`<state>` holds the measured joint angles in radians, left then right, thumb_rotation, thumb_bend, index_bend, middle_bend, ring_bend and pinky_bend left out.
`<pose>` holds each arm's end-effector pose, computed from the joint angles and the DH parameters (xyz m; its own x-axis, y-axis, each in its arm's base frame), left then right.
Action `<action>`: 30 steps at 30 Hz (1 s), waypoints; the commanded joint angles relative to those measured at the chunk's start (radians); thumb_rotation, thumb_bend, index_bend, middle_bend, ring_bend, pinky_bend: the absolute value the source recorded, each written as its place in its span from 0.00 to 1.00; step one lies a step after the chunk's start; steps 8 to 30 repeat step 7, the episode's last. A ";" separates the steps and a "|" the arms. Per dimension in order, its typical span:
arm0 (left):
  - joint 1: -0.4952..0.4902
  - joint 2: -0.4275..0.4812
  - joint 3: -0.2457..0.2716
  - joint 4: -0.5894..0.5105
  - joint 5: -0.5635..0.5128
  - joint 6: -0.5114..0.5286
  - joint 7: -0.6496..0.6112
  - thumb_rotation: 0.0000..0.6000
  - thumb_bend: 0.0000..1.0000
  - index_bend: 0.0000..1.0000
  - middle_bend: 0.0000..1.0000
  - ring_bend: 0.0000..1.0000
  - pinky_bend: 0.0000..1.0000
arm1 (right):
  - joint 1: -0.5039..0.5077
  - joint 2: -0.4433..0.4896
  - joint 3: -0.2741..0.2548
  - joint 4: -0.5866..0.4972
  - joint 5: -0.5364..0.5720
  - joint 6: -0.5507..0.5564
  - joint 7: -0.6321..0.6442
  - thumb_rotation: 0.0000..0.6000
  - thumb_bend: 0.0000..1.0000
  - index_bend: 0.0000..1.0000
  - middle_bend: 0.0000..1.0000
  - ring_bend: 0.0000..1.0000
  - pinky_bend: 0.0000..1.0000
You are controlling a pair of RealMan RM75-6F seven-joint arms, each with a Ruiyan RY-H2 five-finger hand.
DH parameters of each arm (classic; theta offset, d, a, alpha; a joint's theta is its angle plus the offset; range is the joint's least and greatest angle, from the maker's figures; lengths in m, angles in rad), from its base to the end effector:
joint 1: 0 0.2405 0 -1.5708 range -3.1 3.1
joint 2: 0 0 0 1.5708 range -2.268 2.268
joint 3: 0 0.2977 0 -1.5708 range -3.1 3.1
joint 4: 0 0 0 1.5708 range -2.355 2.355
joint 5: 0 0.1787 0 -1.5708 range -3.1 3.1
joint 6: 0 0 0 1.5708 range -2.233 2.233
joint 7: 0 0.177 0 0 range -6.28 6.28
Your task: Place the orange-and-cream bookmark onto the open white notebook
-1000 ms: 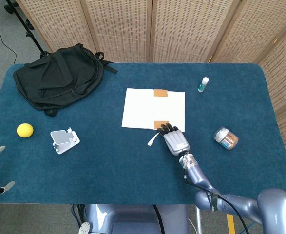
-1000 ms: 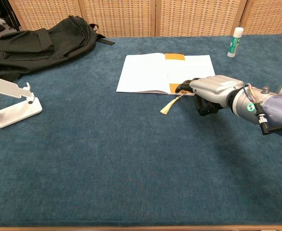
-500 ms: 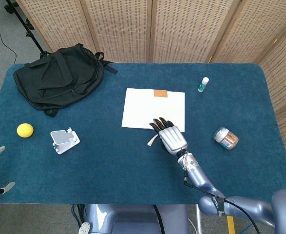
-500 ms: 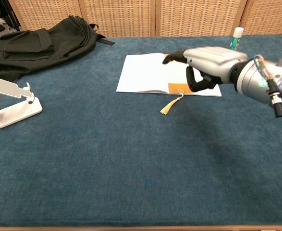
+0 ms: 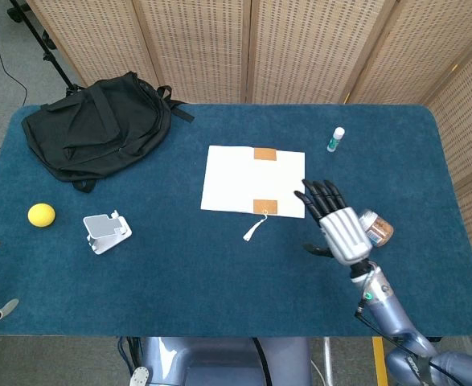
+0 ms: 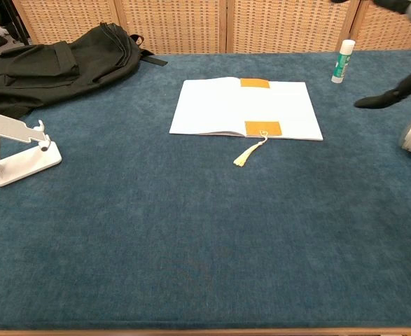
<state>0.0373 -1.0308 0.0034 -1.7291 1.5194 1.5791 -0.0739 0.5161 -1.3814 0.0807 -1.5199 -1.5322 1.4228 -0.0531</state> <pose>-0.3364 0.1637 0.2320 0.3036 0.0026 0.9528 0.9491 0.0869 -0.3026 -0.2058 -0.3362 0.1137 0.2801 0.0792 0.9567 -0.8520 -0.4387 0.2858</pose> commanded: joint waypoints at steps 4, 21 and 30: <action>0.002 -0.013 -0.014 0.003 -0.034 -0.004 0.008 1.00 0.00 0.00 0.00 0.00 0.00 | -0.220 0.055 -0.087 0.068 -0.008 0.201 0.068 1.00 0.00 0.02 0.00 0.00 0.00; 0.002 -0.013 -0.019 0.007 -0.040 -0.005 0.003 1.00 0.00 0.00 0.00 0.00 0.00 | -0.263 0.044 -0.091 0.078 -0.009 0.239 0.070 1.00 0.00 0.02 0.00 0.00 0.00; 0.002 -0.013 -0.019 0.007 -0.040 -0.005 0.003 1.00 0.00 0.00 0.00 0.00 0.00 | -0.263 0.044 -0.091 0.078 -0.009 0.239 0.070 1.00 0.00 0.02 0.00 0.00 0.00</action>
